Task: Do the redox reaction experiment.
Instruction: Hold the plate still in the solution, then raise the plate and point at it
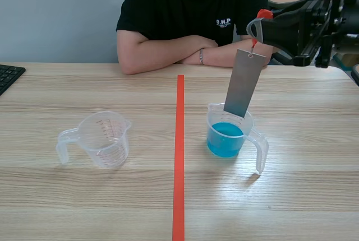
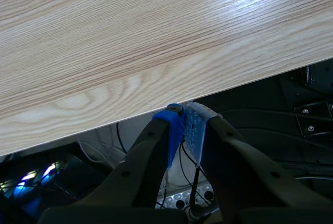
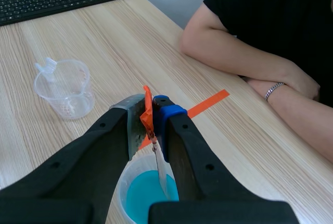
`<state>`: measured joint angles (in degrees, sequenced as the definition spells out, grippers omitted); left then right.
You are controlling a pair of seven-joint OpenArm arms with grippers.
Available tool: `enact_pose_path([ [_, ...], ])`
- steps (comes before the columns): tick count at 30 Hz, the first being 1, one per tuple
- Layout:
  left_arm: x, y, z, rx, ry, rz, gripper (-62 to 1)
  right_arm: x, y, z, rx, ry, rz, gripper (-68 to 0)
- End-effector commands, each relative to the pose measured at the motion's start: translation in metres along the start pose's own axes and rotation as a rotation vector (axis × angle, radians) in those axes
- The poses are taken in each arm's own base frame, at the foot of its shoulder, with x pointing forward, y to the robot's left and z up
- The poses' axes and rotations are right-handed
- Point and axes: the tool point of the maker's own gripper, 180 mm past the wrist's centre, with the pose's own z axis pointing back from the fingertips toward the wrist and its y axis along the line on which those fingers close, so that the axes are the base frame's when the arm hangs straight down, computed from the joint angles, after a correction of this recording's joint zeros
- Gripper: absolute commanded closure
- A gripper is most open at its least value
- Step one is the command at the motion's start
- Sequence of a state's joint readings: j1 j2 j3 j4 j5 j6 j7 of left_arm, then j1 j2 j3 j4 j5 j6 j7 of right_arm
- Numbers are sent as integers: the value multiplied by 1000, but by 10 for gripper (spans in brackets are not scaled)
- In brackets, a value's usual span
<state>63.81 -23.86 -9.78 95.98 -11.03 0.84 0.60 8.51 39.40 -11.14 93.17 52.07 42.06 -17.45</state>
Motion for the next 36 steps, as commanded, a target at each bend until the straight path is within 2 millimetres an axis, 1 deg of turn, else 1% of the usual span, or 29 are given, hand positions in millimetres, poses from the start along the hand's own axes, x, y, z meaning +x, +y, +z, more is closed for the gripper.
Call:
enact_pose_path([
  [1, 4, 0, 0, -4, -18, 0, -47, 19, -2, 4, 3, -42, 26, -15],
  [5, 8, 5, -2, -23, -22, -50, -47, 29, 1, 7, 13, -51, 27, -15],
  [9, 18, 11, -5, -71, -42, -149, -47, 40, 5, 9, 25, -64, 28, -15],
  [14, 40, 8, -8, -195, -111, -289, -47, 53, 9, 13, 32, -81, 44, -15],
  [17, 57, 4, -8, -267, -178, -359, -47, 58, 12, 14, 40, -87, 45, -15],
  [24, 117, 5, -16, -351, -352, -448, -47, 60, 13, 16, 45, -88, 44, -15],
  [26, 137, 4, -15, -379, -415, -452, -47, 60, 13, 16, 45, -88, 44, -15],
  [29, 169, 0, -9, -431, -531, -462, -47, 61, 13, 16, 45, -88, 43, -15],
  [32, 201, 2, -7, -421, -633, -488, -47, 61, 13, 16, 45, -88, 43, -15],
  [36, 226, 0, -12, -406, -686, -520, -47, 61, 13, 16, 45, -88, 43, -15],
])
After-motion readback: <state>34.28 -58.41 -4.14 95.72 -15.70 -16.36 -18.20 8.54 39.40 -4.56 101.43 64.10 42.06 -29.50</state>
